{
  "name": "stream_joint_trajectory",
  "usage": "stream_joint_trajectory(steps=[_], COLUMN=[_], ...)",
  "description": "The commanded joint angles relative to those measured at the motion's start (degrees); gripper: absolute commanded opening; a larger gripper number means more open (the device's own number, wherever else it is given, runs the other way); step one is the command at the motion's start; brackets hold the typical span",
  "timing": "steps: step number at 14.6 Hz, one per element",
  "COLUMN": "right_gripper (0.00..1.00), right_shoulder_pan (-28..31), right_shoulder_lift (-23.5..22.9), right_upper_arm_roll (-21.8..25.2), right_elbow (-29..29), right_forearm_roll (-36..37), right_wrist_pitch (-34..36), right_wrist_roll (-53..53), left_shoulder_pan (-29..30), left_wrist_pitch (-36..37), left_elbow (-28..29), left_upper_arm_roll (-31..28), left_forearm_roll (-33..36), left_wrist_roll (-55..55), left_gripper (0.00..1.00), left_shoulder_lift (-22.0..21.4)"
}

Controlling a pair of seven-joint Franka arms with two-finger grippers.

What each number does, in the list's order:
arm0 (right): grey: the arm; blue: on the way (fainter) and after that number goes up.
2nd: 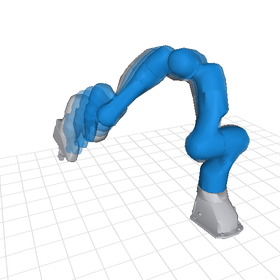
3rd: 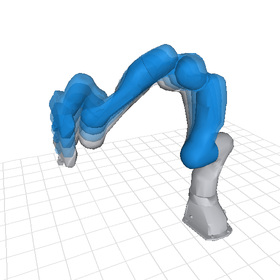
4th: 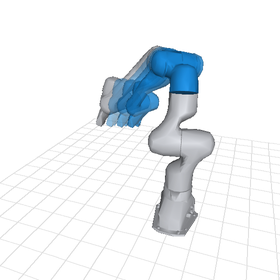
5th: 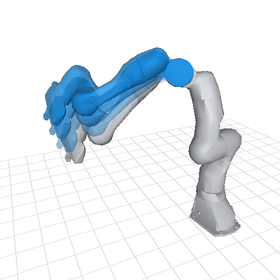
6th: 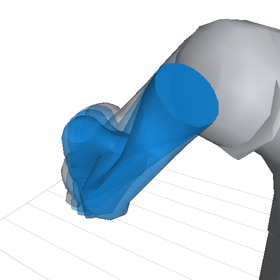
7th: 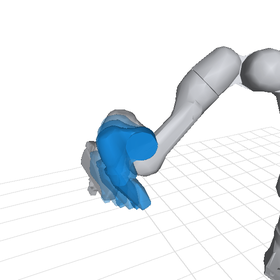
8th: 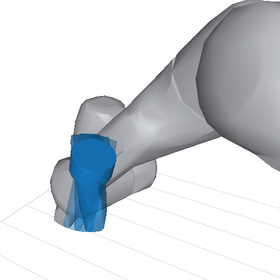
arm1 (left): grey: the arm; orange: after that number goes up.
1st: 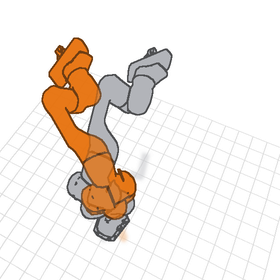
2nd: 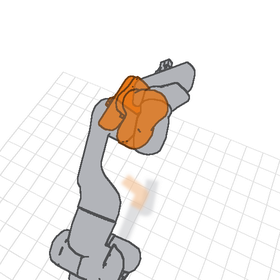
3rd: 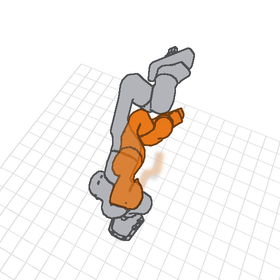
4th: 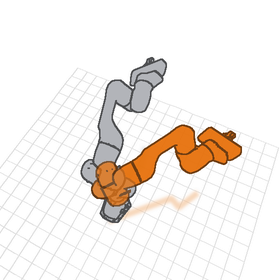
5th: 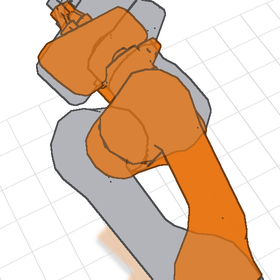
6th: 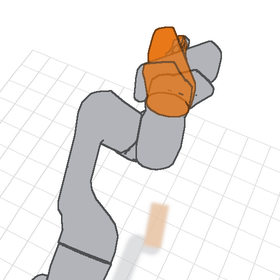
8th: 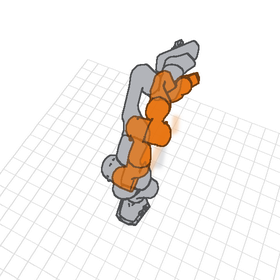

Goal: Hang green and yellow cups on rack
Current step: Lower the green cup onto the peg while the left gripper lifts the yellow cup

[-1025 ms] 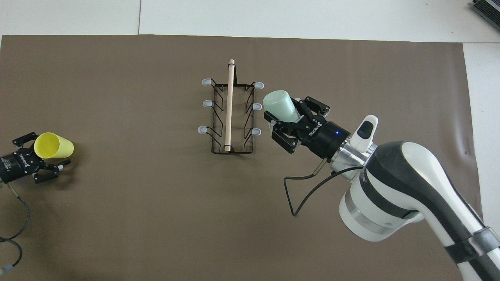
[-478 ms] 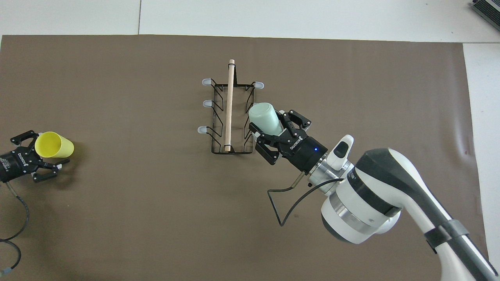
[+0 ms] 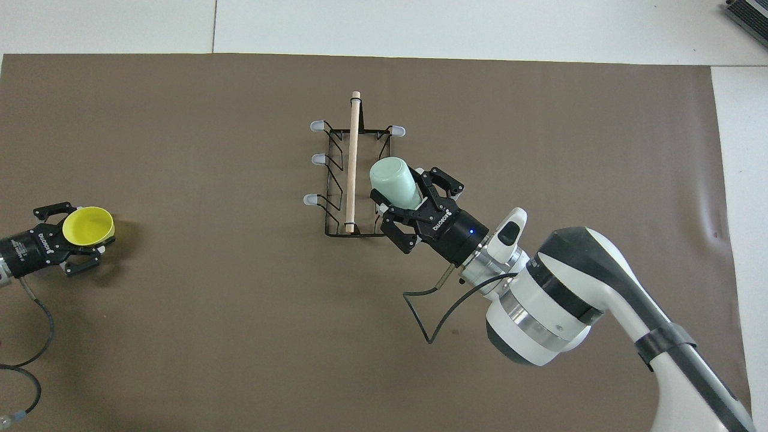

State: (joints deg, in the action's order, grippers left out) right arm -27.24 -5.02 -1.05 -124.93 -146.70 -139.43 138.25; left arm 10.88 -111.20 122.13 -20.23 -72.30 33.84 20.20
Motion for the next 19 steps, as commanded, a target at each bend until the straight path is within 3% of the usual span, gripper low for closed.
stream_joint_trajectory(steps=[1, 9, 13, 19], right_gripper=[0.0, 0.0, 0.0, 0.0], right_shoulder_pan=[0.25, 0.34, 0.34, 0.17], right_shoulder_lift=[-0.07, -1.22, -3.15, -3.67], right_upper_arm_roll=[-0.09, 0.0, 0.0, 0.0], right_elbow=[-1.46, -1.02, 0.12, 1.0], right_forearm_roll=[-5.7, -7.2, -7.29, -7.2], right_wrist_pitch=[1.88, 3.11, 4.26, 3.38], right_wrist_roll=[4.92, 8.26, 8.62, 8.7], left_shoulder_pan=[-0.68, -0.59, -1.73, -1.91], left_wrist_pitch=[-1.21, -1.65, -4.46, -15.61], left_elbow=[0.92, -3.3, -6.46, -6.82], left_upper_arm_roll=[-0.34, -0.6, 2.99, 12.83], left_forearm_roll=[-1.27, 5.66, 15.85, 34.03], left_wrist_roll=[-0.27, 2.72, 9.2, 17.29], left_gripper=[0.0, 0.0, 0.0, 0.0], left_shoulder_lift=[-2.18, -7.27, -10.44, -15.1])
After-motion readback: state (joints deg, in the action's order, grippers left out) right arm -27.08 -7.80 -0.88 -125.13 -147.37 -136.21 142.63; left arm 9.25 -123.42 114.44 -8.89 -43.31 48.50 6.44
